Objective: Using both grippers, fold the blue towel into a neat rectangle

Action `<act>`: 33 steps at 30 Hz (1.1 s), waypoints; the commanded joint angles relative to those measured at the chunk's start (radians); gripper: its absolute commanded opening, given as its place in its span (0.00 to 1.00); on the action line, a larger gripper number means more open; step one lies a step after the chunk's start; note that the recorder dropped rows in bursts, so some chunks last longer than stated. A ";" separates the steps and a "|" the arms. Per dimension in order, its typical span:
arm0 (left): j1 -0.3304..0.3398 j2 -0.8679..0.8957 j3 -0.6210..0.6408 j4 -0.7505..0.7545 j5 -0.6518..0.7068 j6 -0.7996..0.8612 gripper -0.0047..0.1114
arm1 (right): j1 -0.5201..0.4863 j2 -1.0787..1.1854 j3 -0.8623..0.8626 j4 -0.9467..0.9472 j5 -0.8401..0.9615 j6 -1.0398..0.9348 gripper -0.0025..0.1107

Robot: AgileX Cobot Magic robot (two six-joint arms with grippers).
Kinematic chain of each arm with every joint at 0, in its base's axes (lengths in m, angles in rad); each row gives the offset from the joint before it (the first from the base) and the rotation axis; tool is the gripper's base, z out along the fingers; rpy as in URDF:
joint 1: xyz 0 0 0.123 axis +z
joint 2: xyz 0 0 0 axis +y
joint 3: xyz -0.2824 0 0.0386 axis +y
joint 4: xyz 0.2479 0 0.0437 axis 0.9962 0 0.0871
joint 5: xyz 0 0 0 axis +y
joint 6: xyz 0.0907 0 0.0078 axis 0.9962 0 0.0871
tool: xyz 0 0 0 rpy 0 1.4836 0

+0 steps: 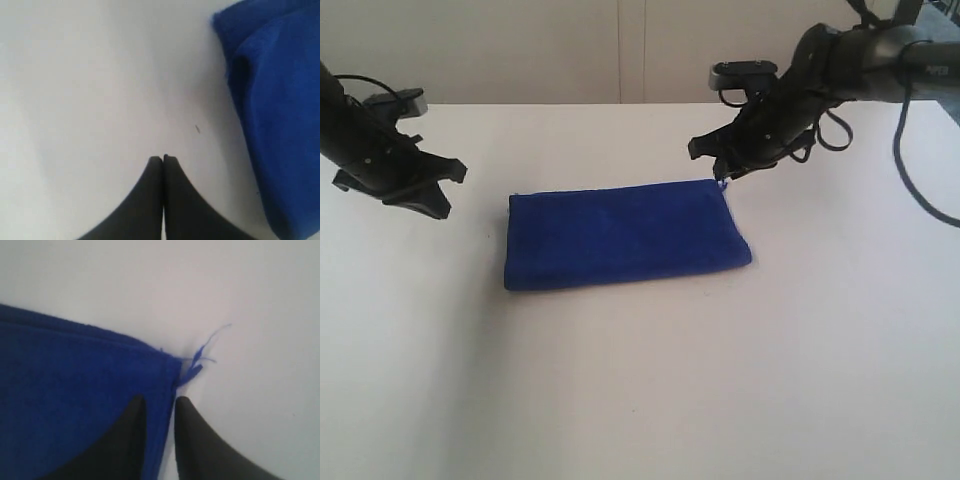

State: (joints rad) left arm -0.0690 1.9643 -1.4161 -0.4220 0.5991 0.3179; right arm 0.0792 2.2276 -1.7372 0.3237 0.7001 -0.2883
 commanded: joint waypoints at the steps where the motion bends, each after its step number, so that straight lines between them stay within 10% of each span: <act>1: 0.002 -0.104 0.046 -0.027 0.000 -0.007 0.04 | -0.029 -0.071 0.020 -0.060 0.118 0.017 0.07; 33: -0.102 -0.302 0.379 -0.026 -0.189 -0.005 0.04 | 0.080 -0.155 0.391 -0.076 0.027 0.109 0.02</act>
State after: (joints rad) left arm -0.1666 1.6725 -1.0457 -0.4458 0.4012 0.3161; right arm 0.1410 2.0793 -1.3549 0.2490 0.7120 -0.1987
